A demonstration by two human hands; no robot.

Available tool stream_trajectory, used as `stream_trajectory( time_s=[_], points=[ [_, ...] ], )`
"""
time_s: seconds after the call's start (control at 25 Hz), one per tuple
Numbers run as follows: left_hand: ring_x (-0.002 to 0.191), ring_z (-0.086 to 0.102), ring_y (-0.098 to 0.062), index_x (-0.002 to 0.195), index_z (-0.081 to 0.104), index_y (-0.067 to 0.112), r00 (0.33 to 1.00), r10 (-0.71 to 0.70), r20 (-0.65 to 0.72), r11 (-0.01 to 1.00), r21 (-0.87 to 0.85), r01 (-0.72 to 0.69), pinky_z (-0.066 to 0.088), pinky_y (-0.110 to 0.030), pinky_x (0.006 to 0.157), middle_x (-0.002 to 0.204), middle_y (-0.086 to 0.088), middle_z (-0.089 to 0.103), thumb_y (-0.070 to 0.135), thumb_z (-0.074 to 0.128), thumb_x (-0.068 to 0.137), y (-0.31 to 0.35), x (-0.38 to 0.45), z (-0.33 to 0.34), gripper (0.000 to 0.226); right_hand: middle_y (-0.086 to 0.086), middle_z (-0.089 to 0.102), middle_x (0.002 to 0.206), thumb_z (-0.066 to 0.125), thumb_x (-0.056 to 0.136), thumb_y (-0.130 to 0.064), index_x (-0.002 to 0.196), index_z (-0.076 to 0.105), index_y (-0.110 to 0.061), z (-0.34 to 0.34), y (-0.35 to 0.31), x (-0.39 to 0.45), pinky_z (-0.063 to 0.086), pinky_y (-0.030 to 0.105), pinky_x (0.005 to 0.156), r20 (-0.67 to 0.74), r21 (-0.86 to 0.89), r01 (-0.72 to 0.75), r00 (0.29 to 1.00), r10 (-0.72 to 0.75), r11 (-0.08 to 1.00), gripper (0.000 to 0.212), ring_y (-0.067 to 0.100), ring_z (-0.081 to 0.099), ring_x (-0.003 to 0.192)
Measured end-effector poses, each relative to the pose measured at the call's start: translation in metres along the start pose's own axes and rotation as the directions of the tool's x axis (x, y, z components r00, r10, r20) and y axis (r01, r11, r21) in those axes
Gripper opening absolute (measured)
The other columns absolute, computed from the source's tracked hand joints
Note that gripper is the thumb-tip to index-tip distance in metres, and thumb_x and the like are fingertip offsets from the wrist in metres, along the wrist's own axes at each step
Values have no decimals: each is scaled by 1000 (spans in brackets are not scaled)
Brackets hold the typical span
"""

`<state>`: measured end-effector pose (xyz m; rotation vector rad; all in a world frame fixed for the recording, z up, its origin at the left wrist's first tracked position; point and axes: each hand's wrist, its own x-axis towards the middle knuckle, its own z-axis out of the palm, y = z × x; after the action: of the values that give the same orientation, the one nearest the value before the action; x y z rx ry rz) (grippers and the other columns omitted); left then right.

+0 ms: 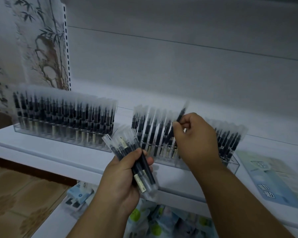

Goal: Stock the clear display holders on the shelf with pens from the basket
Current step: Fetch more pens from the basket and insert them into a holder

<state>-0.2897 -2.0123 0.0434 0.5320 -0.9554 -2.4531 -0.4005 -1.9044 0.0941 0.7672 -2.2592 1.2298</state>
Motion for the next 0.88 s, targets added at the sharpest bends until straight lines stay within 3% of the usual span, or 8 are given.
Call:
stream_trajectory(
  time_s=[0.24, 0.4, 0.48, 0.56, 0.64, 0.72, 0.8, 0.88],
  points=[
    [57, 63, -22, 102, 63, -3, 1000, 6, -12, 1000, -10, -6, 52, -29, 46, 77, -17, 63, 15, 62, 91, 4, -10, 3, 21, 9, 60, 69, 56, 95, -24, 77, 57, -9, 13, -6, 2, 54, 36, 65, 301, -271, 52, 953, 33, 961, 23, 23, 58, 64],
    [57, 69, -22, 109, 63, -6, 995, 88, -38, 996, 1, -88, 53, -28, 46, 82, -18, 69, 9, 63, 90, 6, -16, 13, 24, 7, 54, 57, 57, 95, -38, 62, 50, -13, 10, -14, -2, 51, 32, 60, 273, -340, -8, 956, 107, 940, 42, 25, 56, 56],
    [60, 72, -22, 106, 64, -2, 991, 126, -38, 991, 40, -125, 54, -28, 46, 77, -13, 72, 6, 63, 90, 7, -18, 17, 18, 4, 59, 58, 56, 94, -49, 64, 56, -12, 2, -17, -10, 49, 31, 58, 251, -212, -73, 960, 126, 975, 47, 22, 59, 56],
    [61, 71, -25, 104, 65, 2, 986, 164, -13, 979, 122, -162, 55, -29, 51, 75, -14, 73, 3, 65, 89, 5, -19, 19, 15, 1, 61, 59, 57, 94, -49, 75, 63, -11, -6, -24, -19, 47, 31, 59, 386, 90, -206, 909, 157, 974, 43, 15, 56, 53],
    [64, 70, -28, 106, 65, 4, 980, 196, 31, 955, 221, -198, 56, -33, 59, 77, -18, 73, 1, 67, 87, -2, -19, 20, 19, -1, 63, 54, 62, 94, -37, 79, 64, -3, -8, -28, -25, 49, 32, 57, 540, 303, -357, 828, 149, 884, 37, 10, 55, 46],
    [67, 72, -31, 105, 65, 6, 979, 201, 38, 938, 279, -204, 56, -35, 61, 79, -18, 74, 1, 70, 85, -8, -21, 20, 22, -9, 57, 46, 64, 95, -24, 81, 61, 6, -10, -23, -26, 45, 26, 47, 585, 343, -447, 790, 184, 826, 33, 1, 51, 40],
    [63, 72, -28, 105, 64, 6, 981, 193, 9, 941, 282, -188, 55, -32, 56, 78, -14, 75, 3, 71, 84, -9, -22, 19, 22, -13, 54, 50, 62, 95, -27, 84, 62, 3, -13, -17, -23, 41, 25, 49, 493, 348, -470, 828, 268, 811, 32, 1, 48, 44],
    [56, 68, -23, 105, 61, 4, 982, 187, -41, 953, 252, -171, 52, -30, 50, 75, -11, 72, 5, 72, 83, -8, -21, 16, 25, -8, 61, 68, 59, 96, -34, 84, 67, -14, -19, -11, -15, 45, 29, 60, 213, 353, -389, 919, 332, 851, 25, 10, 53, 60]
  ],
)
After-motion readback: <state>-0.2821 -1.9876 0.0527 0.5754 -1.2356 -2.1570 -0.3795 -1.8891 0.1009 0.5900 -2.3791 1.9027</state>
